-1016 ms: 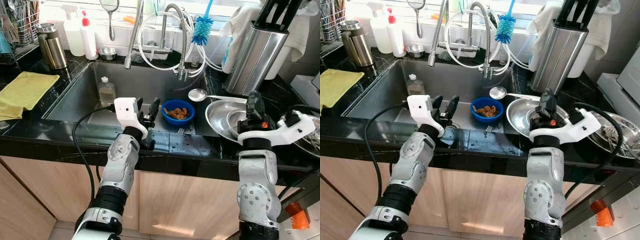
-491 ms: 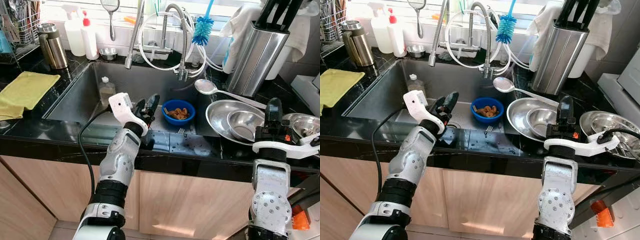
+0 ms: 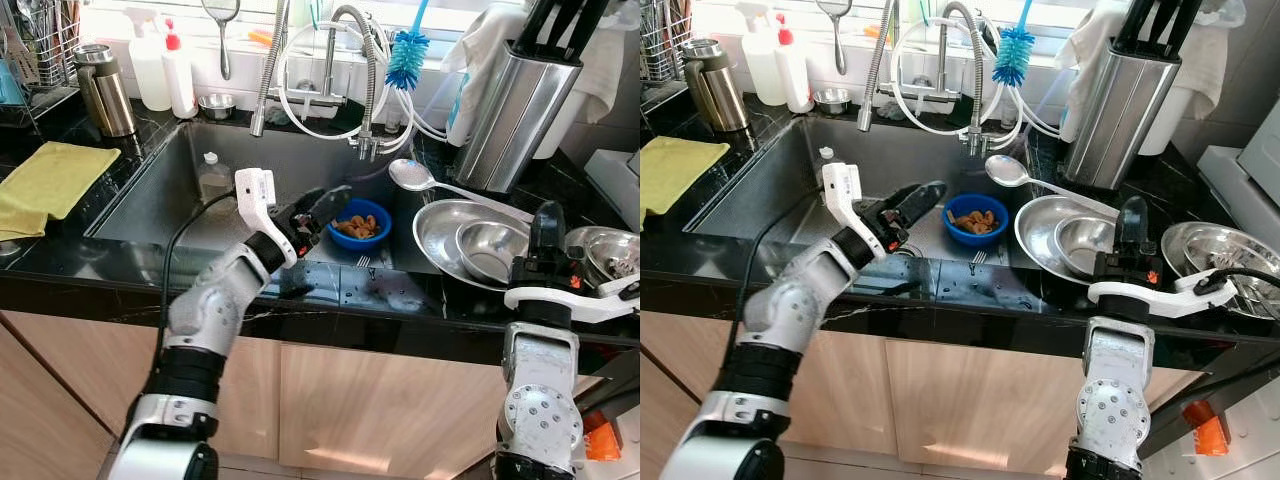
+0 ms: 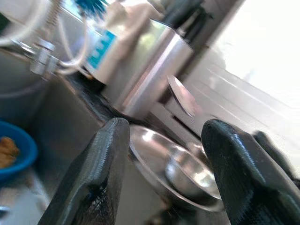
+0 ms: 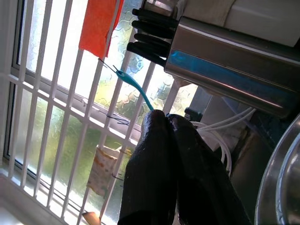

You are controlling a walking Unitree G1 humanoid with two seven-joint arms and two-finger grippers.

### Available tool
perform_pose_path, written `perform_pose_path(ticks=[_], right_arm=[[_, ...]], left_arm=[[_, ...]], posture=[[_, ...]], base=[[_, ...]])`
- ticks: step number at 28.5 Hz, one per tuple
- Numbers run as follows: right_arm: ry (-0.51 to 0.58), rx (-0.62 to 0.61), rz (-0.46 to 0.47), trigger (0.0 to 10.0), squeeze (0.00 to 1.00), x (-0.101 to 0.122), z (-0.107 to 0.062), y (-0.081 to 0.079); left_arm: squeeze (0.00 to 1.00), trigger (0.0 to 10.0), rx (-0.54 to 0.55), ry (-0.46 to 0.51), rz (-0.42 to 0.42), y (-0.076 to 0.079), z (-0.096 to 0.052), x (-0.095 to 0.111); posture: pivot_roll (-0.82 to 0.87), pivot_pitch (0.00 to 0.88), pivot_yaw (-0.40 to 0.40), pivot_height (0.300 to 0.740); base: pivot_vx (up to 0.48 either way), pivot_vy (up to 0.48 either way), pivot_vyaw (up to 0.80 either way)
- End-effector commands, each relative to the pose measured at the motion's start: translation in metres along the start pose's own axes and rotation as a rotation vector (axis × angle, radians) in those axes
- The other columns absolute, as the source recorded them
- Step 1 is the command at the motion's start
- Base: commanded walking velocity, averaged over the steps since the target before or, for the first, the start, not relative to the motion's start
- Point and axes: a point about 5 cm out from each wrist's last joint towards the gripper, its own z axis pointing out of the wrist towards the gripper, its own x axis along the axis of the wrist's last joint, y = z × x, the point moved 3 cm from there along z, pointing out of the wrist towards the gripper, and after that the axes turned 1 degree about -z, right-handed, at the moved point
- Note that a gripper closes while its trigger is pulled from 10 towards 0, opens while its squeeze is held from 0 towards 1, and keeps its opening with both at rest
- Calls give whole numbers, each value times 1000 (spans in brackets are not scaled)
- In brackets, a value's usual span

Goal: Kitchen organization

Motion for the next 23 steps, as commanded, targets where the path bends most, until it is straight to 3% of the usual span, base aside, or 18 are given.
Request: perform_pose_path(ticks=[1,5,8,13,15,17,23], right_arm=[[9,-34,77,10000,0,-13,-13,5],[0,-2,99,10000,0,-16,-14,0],[-29,21,139,10000,0,-24,-17,-2],[-70,14,160,10000,0,-39,-23,0],[-71,16,162,10000,0,-39,-23,0],[-80,-2,159,10000,0,-45,-27,1],[-80,-17,138,10000,0,-42,-29,5]], left_arm=[[0,10000,-80,-44,-14,14,4,-3],[0,10000,-81,-62,-66,16,4,-14],[0,10000,-95,-47,-165,28,10,-25],[0,10000,-77,-6,-206,35,17,-28],[0,10000,-74,-5,-210,35,17,-28],[0,10000,21,104,-202,28,22,-15],[0,10000,86,165,-161,19,22,-3]], posture=[[113,0,-76,740],[108,0,-75,740],[107,0,-77,740],[105,0,-75,740],[105,0,-75,740],[104,0,-74,740],[100,0,-73,740]], base=[[0,0,0],[0,0,0],[0,0,0],[0,0,0],[0,0,0],[0,0,0],[0,0,0]])
